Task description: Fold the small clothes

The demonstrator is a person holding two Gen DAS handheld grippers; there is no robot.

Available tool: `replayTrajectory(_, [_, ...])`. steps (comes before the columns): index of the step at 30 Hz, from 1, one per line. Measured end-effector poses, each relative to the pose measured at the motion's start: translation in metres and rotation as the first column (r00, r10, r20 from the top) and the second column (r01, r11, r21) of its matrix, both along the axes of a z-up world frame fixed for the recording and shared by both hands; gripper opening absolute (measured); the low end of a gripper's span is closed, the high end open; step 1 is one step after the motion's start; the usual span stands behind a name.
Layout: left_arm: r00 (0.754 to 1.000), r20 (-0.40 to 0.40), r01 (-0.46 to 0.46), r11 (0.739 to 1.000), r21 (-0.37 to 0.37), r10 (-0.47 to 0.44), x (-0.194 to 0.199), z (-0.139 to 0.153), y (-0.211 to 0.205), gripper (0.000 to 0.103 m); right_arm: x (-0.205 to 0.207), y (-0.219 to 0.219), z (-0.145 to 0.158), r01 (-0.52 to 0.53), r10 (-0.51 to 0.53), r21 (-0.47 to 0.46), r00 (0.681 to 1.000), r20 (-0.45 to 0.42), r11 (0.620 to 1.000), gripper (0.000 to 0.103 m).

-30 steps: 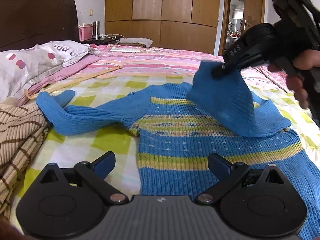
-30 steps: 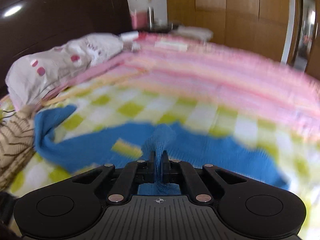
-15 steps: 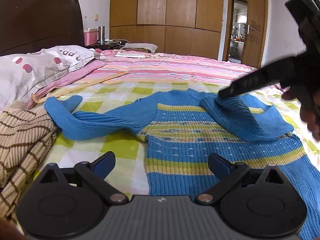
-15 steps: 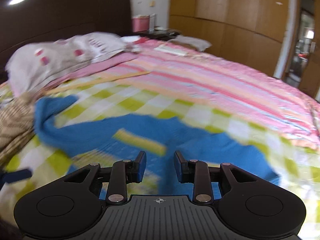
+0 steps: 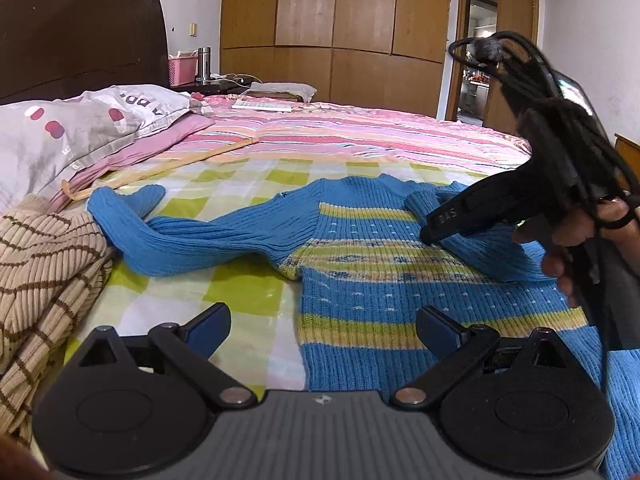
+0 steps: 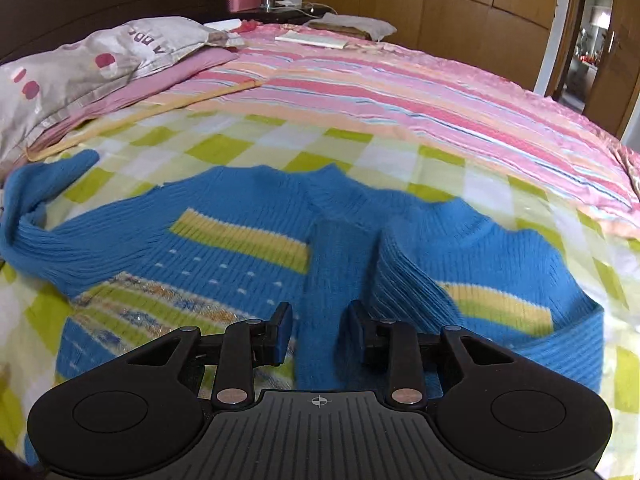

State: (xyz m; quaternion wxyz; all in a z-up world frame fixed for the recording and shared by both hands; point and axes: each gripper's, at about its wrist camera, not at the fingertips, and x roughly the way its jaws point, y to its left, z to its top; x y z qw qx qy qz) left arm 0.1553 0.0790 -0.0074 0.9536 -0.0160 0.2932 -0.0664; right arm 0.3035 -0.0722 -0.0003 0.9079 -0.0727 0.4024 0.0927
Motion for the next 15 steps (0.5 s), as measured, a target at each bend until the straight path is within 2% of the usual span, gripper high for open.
replayTrajectory(2, [1.0, 0.001, -0.001, 1.0, 0.001, 0.001, 0.0, 0.0, 0.0, 0.103, 0.003, 0.003, -0.002, 0.018, -0.018, -0.01, 1.0, 0.006, 1.0, 0.028])
replayTrajectory(4, [1.0, 0.006, -0.004, 1.0, 0.0, 0.004, 0.0, 0.001, 0.001, 0.103, 0.006, 0.003, 0.002, 0.026, -0.026, -0.001, 1.0, 0.008, 1.0, 0.01])
replayTrajectory(5, [1.0, 0.009, -0.005, 1.0, -0.002, 0.005, 0.0, 0.002, 0.002, 0.103, 0.005, 0.003, 0.006, 0.025, -0.025, 0.014, 1.0, 0.012, 1.0, 0.007])
replayTrajectory(7, [1.0, 0.017, -0.011, 1.0, -0.006, 0.011, 0.0, 0.004, 0.004, 0.103, 0.0, 0.004, 0.018, -0.005, 0.002, 0.076, 0.999, 0.039, 0.997, 0.007])
replayTrajectory(11, [0.999, 0.031, -0.034, 0.999, -0.011, 0.034, 0.0, 0.007, 0.01, 0.103, -0.021, 0.018, 0.037, -0.174, 0.152, 0.195, 0.98, 0.125, 0.965, 0.007])
replayTrajectory(12, [0.999, 0.032, -0.037, 0.999, -0.009, 0.037, 0.001, 0.007, 0.011, 0.103, -0.025, 0.023, 0.037, -0.219, 0.195, 0.2, 0.972, 0.132, 0.955, 0.007])
replayTrajectory(15, [0.999, 0.03, -0.041, 0.999, 0.01, 0.041, 0.001, 0.004, 0.011, 0.103, -0.03, 0.036, 0.026, -0.275, 0.266, 0.115, 0.96, 0.085, 0.955, 0.011])
